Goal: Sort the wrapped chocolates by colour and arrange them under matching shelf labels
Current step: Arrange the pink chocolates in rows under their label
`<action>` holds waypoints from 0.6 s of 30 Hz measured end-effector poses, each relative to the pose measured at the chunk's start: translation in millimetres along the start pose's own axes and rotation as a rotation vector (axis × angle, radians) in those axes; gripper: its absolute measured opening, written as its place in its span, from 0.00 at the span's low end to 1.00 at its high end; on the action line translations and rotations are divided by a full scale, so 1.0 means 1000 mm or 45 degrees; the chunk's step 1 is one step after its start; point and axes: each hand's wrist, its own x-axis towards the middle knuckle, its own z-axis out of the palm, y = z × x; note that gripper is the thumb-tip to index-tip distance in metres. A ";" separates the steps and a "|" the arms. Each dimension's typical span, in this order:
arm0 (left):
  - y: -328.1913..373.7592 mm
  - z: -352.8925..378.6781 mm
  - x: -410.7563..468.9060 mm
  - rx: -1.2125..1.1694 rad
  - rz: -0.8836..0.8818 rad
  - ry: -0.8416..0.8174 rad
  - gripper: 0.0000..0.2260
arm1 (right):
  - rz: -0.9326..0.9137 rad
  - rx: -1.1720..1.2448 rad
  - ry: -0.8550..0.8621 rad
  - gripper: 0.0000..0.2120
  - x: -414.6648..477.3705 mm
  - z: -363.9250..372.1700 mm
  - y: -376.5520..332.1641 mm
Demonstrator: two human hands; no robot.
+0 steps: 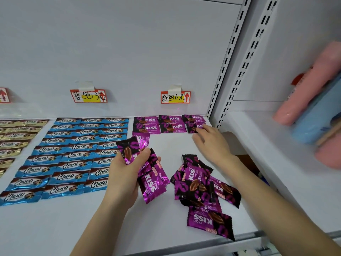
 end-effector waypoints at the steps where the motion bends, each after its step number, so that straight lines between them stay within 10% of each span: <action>1: 0.000 0.000 0.000 0.004 0.002 -0.002 0.13 | -0.003 -0.013 -0.031 0.20 0.001 0.000 0.000; 18: 0.000 0.000 -0.001 -0.048 0.009 -0.014 0.09 | -0.029 0.054 0.024 0.19 0.000 0.003 0.002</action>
